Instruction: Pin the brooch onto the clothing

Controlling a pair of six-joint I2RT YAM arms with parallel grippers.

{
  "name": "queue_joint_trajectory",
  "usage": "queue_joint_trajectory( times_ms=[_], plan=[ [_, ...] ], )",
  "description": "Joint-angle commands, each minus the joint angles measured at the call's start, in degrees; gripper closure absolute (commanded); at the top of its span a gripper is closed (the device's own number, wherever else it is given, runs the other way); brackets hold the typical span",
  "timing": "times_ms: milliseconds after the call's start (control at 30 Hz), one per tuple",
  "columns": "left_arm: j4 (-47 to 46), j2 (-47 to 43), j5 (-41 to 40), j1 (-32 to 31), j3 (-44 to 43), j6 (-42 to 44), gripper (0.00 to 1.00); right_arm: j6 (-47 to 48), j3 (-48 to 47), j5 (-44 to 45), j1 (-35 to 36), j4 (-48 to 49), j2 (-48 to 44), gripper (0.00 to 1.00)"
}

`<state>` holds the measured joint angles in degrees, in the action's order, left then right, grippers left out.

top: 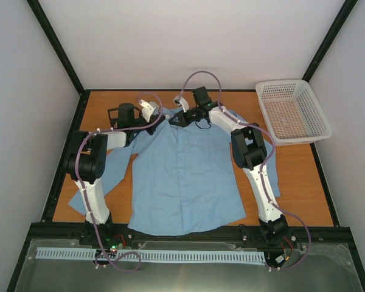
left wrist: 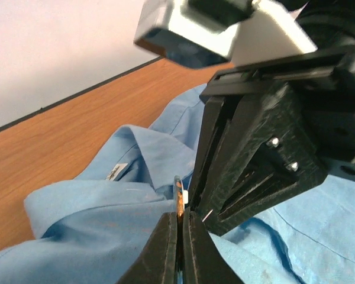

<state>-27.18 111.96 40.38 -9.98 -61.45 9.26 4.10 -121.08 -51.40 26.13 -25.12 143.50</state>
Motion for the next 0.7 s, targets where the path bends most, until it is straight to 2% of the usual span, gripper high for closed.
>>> queue_joint_trajectory(
  times_ms=[0, 333, 500, 667],
  plan=[
    [-3.30, -0.44, 3.47, 0.44, -2.12, -0.60, 0.99, 0.81, 2.09, 3.05, -1.49, -0.41, -4.00, 0.88],
    [-1.05, 0.32, 5.57, 2.50, -2.28, -2.75, 0.99, 8.99, 11.93, -2.64, -2.49, 2.11, -8.62, 0.62],
    [-1.08, 1.50, 8.52, 3.03, -2.72, -6.31, 0.99, 3.98, 17.39, -5.58, -1.91, 12.31, -9.98, 0.46],
    [-3.23, 2.95, 11.09, 3.21, -2.73, -11.95, 0.99, -4.02, 17.69, -6.13, -1.23, 19.88, -8.19, 0.43]
  ],
)
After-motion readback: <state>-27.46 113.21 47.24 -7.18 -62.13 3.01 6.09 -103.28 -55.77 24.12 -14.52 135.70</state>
